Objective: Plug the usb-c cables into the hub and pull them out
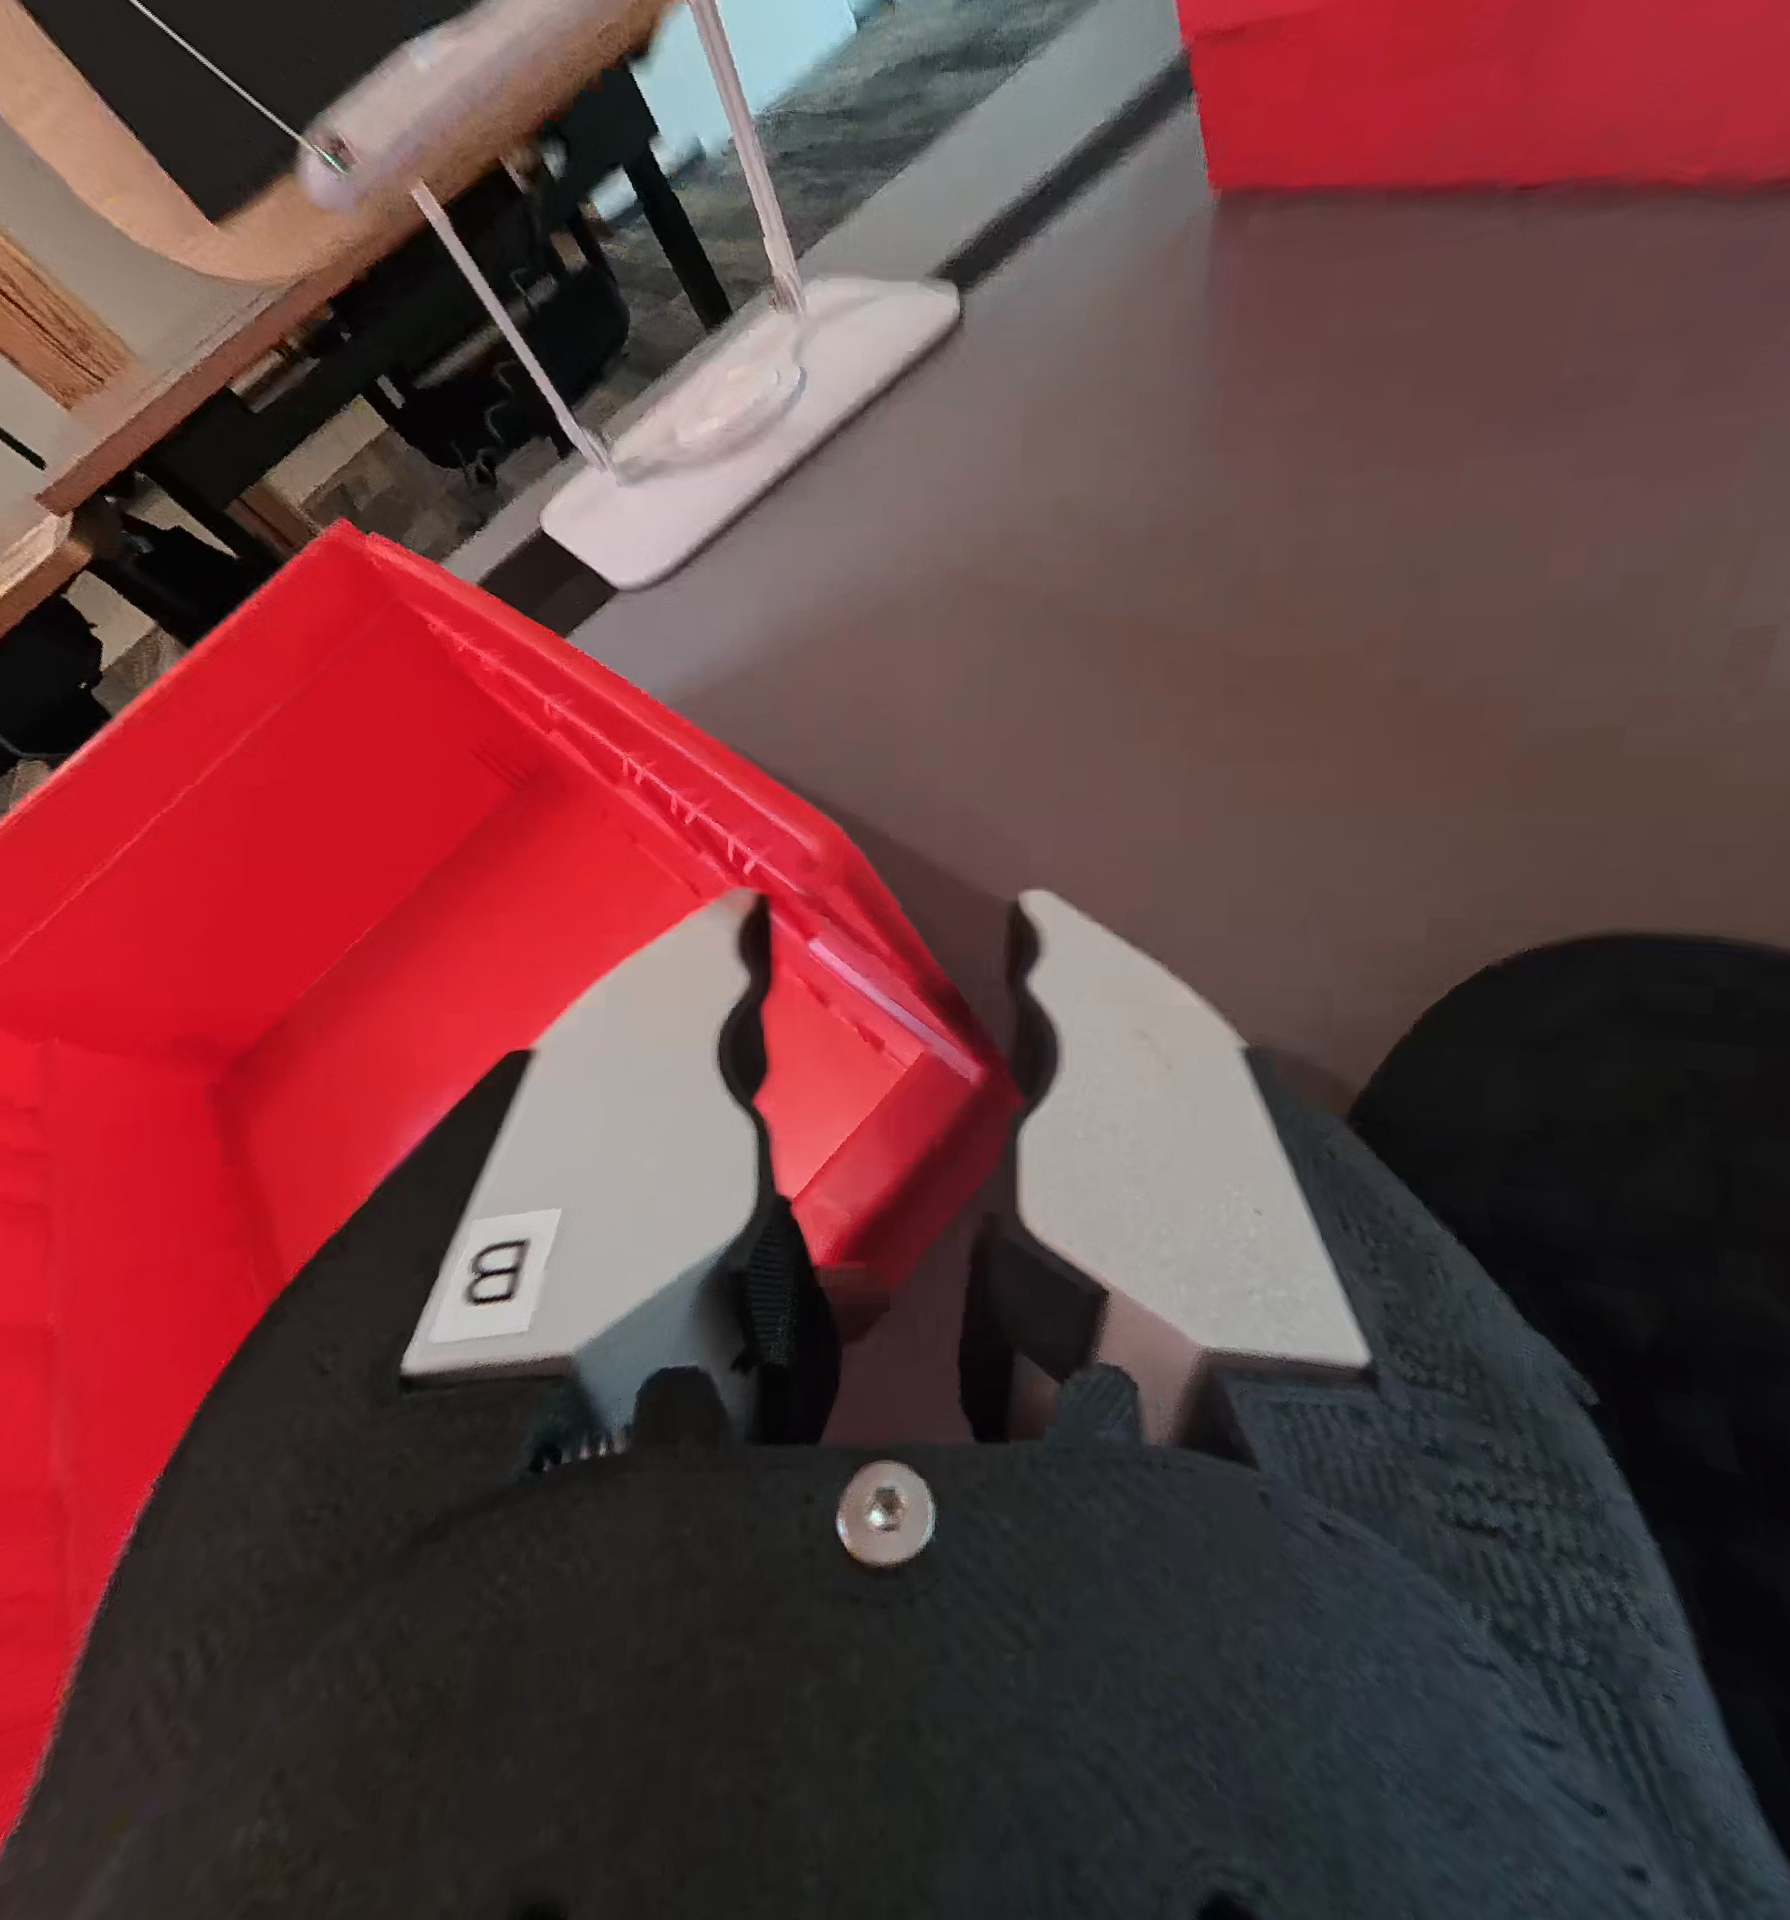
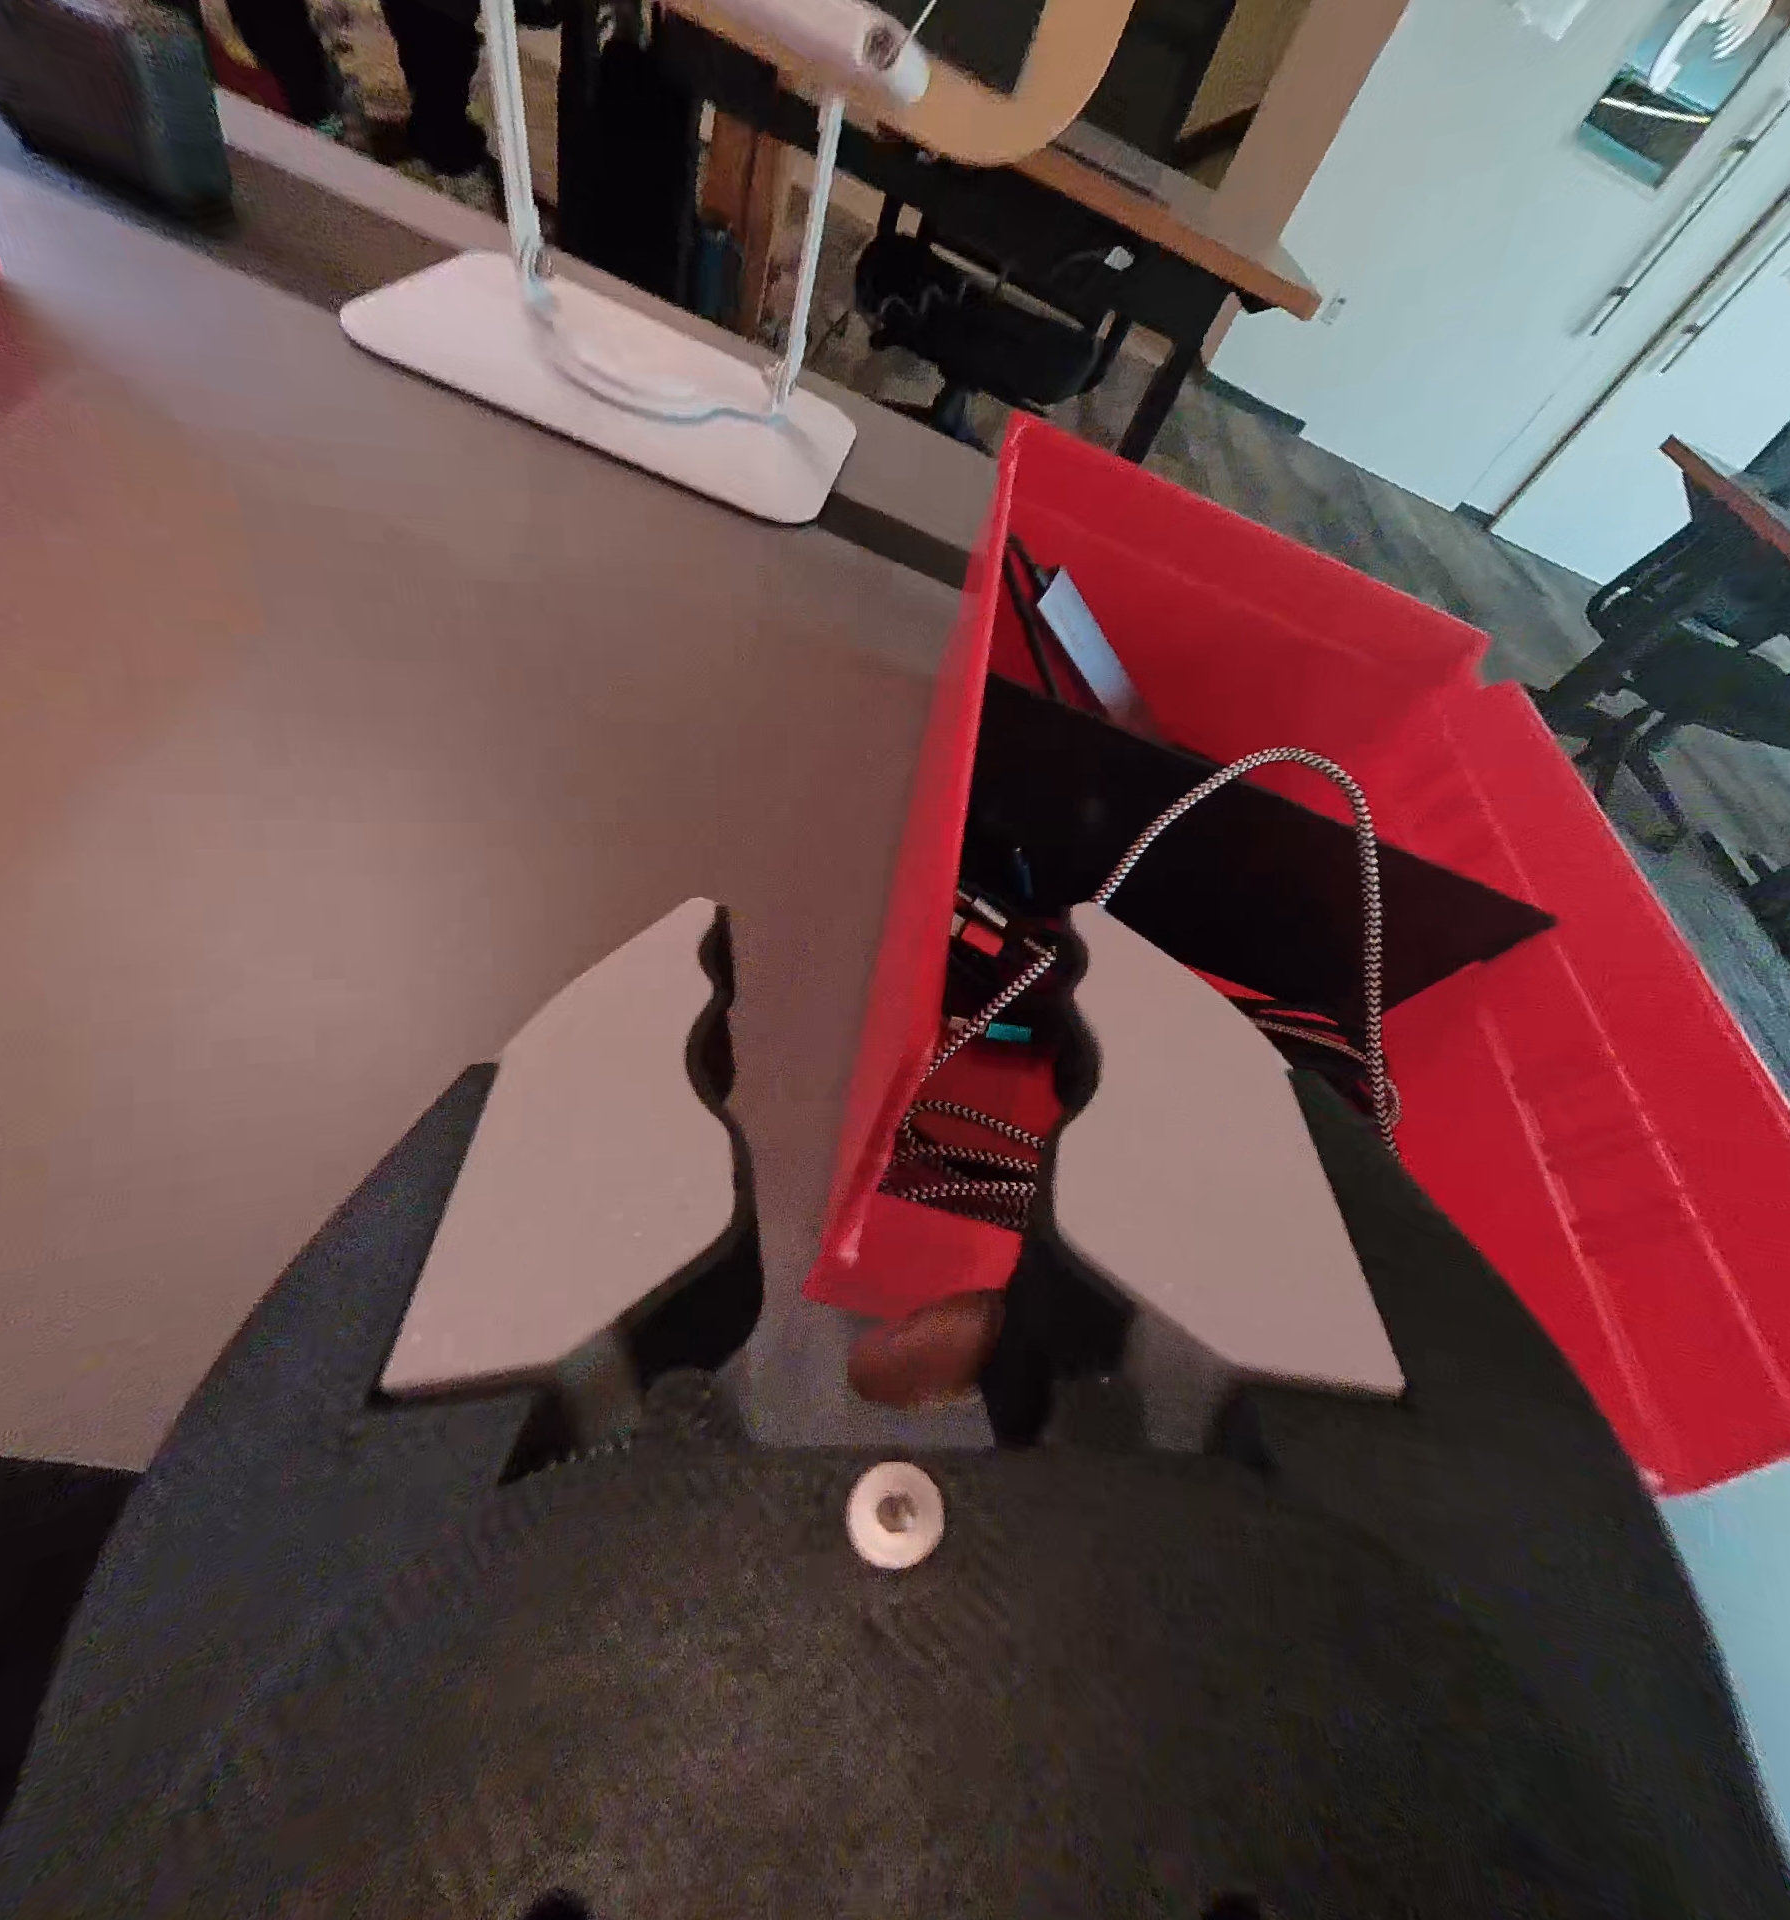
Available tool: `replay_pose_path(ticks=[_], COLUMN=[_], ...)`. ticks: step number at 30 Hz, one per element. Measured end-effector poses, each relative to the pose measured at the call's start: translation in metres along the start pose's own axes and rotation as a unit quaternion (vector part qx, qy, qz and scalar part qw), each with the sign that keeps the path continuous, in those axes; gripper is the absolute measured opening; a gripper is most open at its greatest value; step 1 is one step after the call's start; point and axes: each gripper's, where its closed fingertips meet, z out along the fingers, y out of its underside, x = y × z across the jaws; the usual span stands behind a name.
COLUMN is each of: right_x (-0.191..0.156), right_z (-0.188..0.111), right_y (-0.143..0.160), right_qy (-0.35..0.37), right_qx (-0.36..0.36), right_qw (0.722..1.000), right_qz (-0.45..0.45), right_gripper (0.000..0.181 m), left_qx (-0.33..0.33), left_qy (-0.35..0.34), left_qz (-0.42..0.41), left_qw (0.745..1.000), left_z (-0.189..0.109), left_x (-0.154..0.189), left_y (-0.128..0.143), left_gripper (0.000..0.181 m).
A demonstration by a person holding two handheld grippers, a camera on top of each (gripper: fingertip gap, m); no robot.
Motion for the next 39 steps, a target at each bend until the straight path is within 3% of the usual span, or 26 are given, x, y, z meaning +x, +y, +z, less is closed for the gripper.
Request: replay_pose_path(ticks=[5, 7, 10, 17, 22, 28, 31, 34, 36, 39], right_x=[0.012, 0.017, 0.018, 0.012, 0.001, -0.004, 0.000, 0.000, 0.000, -0.001], right_z=[-0.022, -0.026, -0.033, -0.055, -0.083, -0.114, -0.125, -0.146, -0.163, -0.170], right_y=[-0.012, -0.010, -0.011, -0.007, 0.008, 0.014, 0.000, -0.033, -0.051, -0.057], right_qy=[0.069, 0.093, 0.093, 0.078, 0.062, 0.037, 0.028, -0.011, -0.043, -0.058], right_qx=[0.005, -0.006, -0.003, 0.001, 0.006, 0.026, 0.071, 0.192, 0.266, 0.287], right_qw=[0.997, 0.994, 0.993, 0.993, 0.993, 0.989, 0.985, 0.963, 0.939, 0.932], right_qz=[0.036, 0.049, 0.078, 0.088, 0.102, 0.140, 0.157, 0.189, 0.216, 0.214], right_gripper=[0.126, 0.136, 0.137, 0.138, 0.138, 0.139, 0.124, 0.074, 0.058, 0.038], left_qx=[0.112, 0.144, 0.162, 0.129, 0.101, 0.110, 0.119, 0.118, 0.113, 0.104], left_qy=[-0.037, -0.048, -0.071, -0.122, -0.127, -0.124, -0.125, -0.127, -0.129, -0.127], left_qz=[-0.132, -0.181, -0.217, -0.197, -0.194, -0.167, -0.152, -0.143, -0.140, -0.143], left_qw=[0.984, 0.972, 0.960, 0.964, 0.968, 0.972, 0.973, 0.974, 0.975, 0.976], left_z=[-0.028, -0.041, -0.058, -0.078, -0.088, -0.108, -0.113, -0.110, -0.107, -0.103], left_x=[-0.003, -0.006, -0.012, -0.011, 0.015, 0.039, 0.044, 0.044, 0.043, 0.043], left_y=[-0.043, -0.055, -0.063, -0.059, -0.044, -0.054, -0.061, -0.061, -0.059, -0.054], left_gripper=[0.107, 0.124, 0.139, 0.144, 0.144, 0.144, 0.144, 0.144, 0.144, 0.144])
